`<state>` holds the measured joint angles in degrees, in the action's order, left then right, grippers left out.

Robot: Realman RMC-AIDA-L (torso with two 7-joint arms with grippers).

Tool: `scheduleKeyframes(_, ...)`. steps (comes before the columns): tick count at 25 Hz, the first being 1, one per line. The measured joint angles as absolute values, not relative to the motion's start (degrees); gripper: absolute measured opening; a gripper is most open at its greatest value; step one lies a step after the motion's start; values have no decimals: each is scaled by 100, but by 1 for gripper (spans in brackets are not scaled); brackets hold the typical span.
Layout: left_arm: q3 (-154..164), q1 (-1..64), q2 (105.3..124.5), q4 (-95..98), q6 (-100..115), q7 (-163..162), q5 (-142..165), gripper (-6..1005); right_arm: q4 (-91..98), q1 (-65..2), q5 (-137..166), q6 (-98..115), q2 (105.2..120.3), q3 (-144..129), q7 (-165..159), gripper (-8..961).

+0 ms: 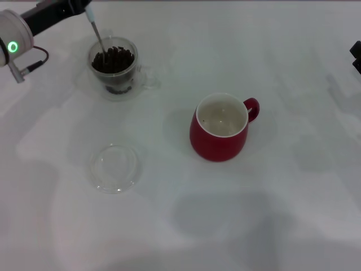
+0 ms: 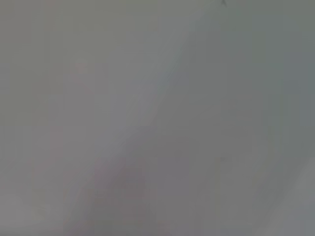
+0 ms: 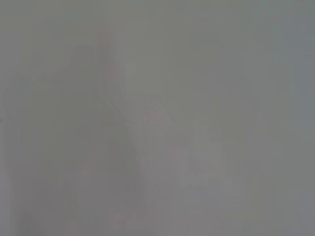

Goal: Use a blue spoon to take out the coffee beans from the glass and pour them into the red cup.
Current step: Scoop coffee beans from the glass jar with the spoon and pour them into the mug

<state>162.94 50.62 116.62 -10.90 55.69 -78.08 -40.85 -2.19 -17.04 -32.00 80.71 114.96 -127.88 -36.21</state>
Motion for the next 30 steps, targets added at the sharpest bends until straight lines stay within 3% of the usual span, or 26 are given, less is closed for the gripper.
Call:
scheduleKeyframes(12,16274,4854,11749,-995,5462,-8801,-4115,132,-211,-1653,-3254,8071,11505,-12788,-3621,707)
scheduleKeyframes(30,16267,4172,11630,-993,6102,-10509,-4861,131,-211,-1661,-3270,8120,11505,-12788,-3621,706)
